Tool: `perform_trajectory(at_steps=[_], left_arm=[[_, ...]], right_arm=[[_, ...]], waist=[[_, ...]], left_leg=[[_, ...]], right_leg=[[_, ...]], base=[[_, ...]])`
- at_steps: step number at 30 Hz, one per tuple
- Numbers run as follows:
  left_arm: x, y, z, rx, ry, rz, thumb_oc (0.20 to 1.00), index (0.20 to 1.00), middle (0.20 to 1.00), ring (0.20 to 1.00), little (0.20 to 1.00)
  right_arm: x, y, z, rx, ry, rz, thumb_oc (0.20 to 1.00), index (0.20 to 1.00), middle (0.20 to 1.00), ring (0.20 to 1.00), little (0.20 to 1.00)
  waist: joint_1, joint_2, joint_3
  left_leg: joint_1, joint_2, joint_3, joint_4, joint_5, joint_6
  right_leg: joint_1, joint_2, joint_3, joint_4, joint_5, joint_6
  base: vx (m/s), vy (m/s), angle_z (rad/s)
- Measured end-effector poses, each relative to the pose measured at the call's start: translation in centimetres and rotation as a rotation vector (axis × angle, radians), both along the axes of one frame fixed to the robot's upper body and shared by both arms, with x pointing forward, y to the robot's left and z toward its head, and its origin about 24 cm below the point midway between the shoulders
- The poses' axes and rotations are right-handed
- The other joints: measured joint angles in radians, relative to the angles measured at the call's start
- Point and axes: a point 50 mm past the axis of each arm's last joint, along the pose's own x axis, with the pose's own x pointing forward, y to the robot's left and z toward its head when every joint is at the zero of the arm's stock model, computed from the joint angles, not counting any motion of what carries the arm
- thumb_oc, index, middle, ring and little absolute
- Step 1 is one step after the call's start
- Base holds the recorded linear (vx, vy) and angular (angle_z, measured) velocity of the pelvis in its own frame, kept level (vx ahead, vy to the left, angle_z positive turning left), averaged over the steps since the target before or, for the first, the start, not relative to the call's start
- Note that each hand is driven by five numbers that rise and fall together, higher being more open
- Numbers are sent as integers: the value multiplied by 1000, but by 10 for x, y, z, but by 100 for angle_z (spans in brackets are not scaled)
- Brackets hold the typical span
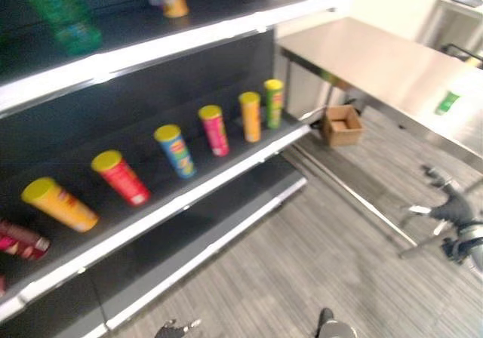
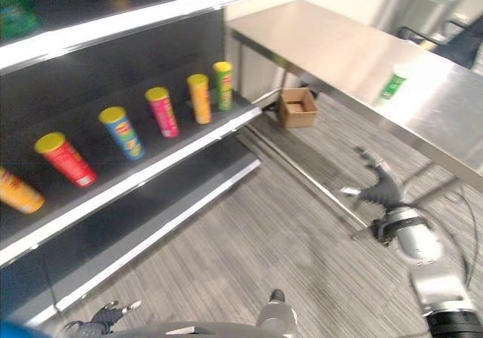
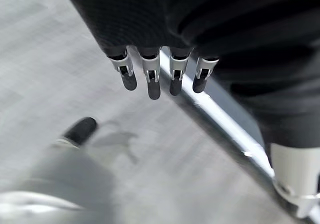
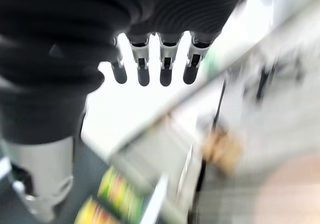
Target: Put the goods on the table back onto the shelves and tidy them up.
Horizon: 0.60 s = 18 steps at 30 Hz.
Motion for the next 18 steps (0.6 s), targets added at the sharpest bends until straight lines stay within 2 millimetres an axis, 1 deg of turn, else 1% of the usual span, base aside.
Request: perform_trajectory(at_steps=[1, 2, 3, 4, 5, 6, 7, 8, 9, 10, 11, 12, 13, 14, 15, 16, 17, 18], left_arm=[[1, 7, 2, 16, -4, 14, 1000, 1000, 1000, 1000, 1000], [2, 13, 5, 32, -6, 22, 1000, 1000, 1000, 1000, 1000], [2, 17, 6, 42, -10, 25, 1000, 1000, 1000, 1000, 1000], [1, 14, 5, 33, -8, 24, 1000, 1000, 1000, 1000, 1000], [0, 9, 3, 18, -4, 29, 1000, 1000, 1000, 1000, 1000], [-1, 6, 2, 11, -2, 27, 1000, 1000, 1000, 1000, 1000], [-5, -5, -3, -19, -1, 32, 1000, 1000, 1000, 1000, 1000], [-8, -8, -4, -27, 6, 28, 1000, 1000, 1000, 1000, 1000], [-12, -13, -7, -41, 25, 20, 1000, 1000, 1000, 1000, 1000], [-16, -18, -10, -53, 46, 17, 1000, 1000, 1000, 1000, 1000], [-16, -22, -11, -64, 53, 11, 1000, 1000, 1000, 1000, 1000], [-17, -26, -13, -75, 56, 11, 1000, 1000, 1000, 1000, 1000], [-19, -29, -14, -82, 64, 12, 1000, 1000, 1000, 1000, 1000], [-23, -43, -19, -117, 83, 6, 1000, 1000, 1000, 1000, 1000], [-16, -40, -16, -109, 62, -4, 1000, 1000, 1000, 1000, 1000], [-8, -26, -10, -70, 25, -10, 1000, 1000, 1000, 1000, 1000], [0, -16, -6, -46, 1, -12, 1000, 1000, 1000, 1000, 1000], [-1, -14, -5, -41, -2, -8, 1000, 1000, 1000, 1000, 1000]], right_arm=[[-2, 0, 8, -1, -51, 3, 1000, 1000, 1000, 1000, 1000], [-3, 1, 15, 6, -93, 8, 1000, 1000, 1000, 1000, 1000], [-2, 2, 22, 17, -153, 8, 1000, 1000, 1000, 1000, 1000], [0, 3, 24, 21, -165, 11, 1000, 1000, 1000, 1000, 1000], [3, 4, 28, 18, -180, 18, 1000, 1000, 1000, 1000, 1000], [4, 6, 30, 25, -195, 22, 1000, 1000, 1000, 1000, 1000], [9, 8, 35, 37, -229, 28, 1000, 1000, 1000, 1000, 1000], [10, 9, 34, 51, -238, 27, 1000, 1000, 1000, 1000, 1000], [11, 11, 32, 67, -244, 26, 1000, 1000, 1000, 1000, 1000], [11, 11, 29, 80, -243, 17, 1000, 1000, 1000, 1000, 1000], [11, 8, 25, 88, -231, 1, 1000, 1000, 1000, 1000, 1000], [11, 4, 21, 90, -212, -17, 1000, 1000, 1000, 1000, 1000], [11, 2, 17, 93, -193, -29, 1000, 1000, 1000, 1000, 1000], [12, -7, 17, 71, -173, -58, 1000, 1000, 1000, 1000, 1000], [14, -9, 13, 97, -175, -82, 1000, 1000, 1000, 1000, 1000], [16, -6, 3, 139, -161, -98, 1000, 1000, 1000, 1000, 1000], [16, -4, -2, 142, -139, -93, 1000, 1000, 1000, 1000, 1000], [18, -3, 2, 142, -152, -91, 1000, 1000, 1000, 1000, 1000]], waist=[[-1, -10, -2], [-2, -39, -6], [12, -79, 0], [10, -96, -2], [13, -118, 8], [20, -136, 12], [40, -145, 41], [48, -148, 52], [66, -149, 65], [77, -142, 70], [80, -136, 72], [86, -107, 78], [84, -83, 80], [90, 17, 68], [122, 40, 84], [142, -5, 95], [118, -42, 115], [117, -47, 112]], left_leg=[[-4, 22, -15, 5, 71, 38], [-6, 43, -36, 12, 170, 63], [-33, 47, -107, 81, 161, 57], [-67, 6, -157, 121, 127, 17], [-118, -89, -247, 180, 36, -41], [-146, -155, -288, 213, -56, -21], [-191, -292, -321, 220, -210, 7], [-200, -359, -369, 177, -244, 34], [-206, -436, -403, 113, -267, 56], [-236, -487, -411, 55, -267, 57], [-258, -523, -415, 13, -262, 64], [-287, -535, -399, -15, -250, 80], [-315, -535, -388, -37, -255, 73], [-346, -478, -389, -104, -283, 33], [-353, -425, -354, -78, -177, 81], [-345, -434, -282, -43, -184, 70], [-361, -424, -261, -18, -186, 58], [-344, -439, -232, -47, -180, 66]], right_leg=[[-1, 24, 6, 5, -25, -17], [11, 49, 10, -4, -32, -40], [30, 69, 52, -46, -19, -97], [41, 72, 66, -80, -15, -105], [60, 81, 116, -139, 26, -142], [66, 77, 142, -174, 48, -149], [107, 73, 159, -264, 78, -146], [109, 72, 194, -268, 90, -143], [116, 72, 220, -277, 89, -143], [119, 73, 230, -293, 88, -142], [123, 73, 233, -306, 86, -139], [132, 83, 209, -314, 79, -129], [137, 98, 201, -314, 71, -119], [133, 186, 178, -266, 27, -129], [73, 200, 122, -66, -17, -140], [54, 161, 128, 25, -138, -139], [86, 161, 131, -19, -147, -114], [113, 157, 141, -67, -129, -96]], base=[[18, -333, -43], [-15, -456, -65], [-62, -398, -66], [-60, -387, -73], [-10, -185, -54], [145, -199, -99], [217, -265, -99], [241, -200, -117], [129, -81, -77], [143, -70, -70], [167, -88, -49], [219, -112, -27], [324, -106, -18], [325, -71, -39], [290, -44, -66], [330, -6, -27], [362, 11, 8], [476, 18, 23]])
